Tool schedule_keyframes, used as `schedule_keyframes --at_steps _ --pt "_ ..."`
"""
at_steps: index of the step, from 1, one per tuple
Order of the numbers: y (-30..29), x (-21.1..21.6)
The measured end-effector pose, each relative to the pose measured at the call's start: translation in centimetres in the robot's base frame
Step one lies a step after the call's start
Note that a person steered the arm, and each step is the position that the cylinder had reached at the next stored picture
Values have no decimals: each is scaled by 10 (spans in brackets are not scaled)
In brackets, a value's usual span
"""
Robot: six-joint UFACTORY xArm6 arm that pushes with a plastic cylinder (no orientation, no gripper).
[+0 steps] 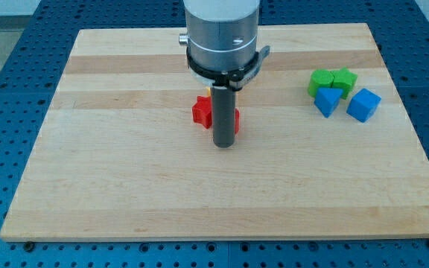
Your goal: Move red circle to right side of red star
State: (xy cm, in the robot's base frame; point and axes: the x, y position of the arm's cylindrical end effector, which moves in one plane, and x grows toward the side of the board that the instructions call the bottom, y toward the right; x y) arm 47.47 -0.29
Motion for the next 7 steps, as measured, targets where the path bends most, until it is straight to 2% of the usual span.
schedule_keyframes --at_steps 3,4,5,7 --pt "1 -16" --pt "-15 1" --pt "-46 11" --pt "-118 -12"
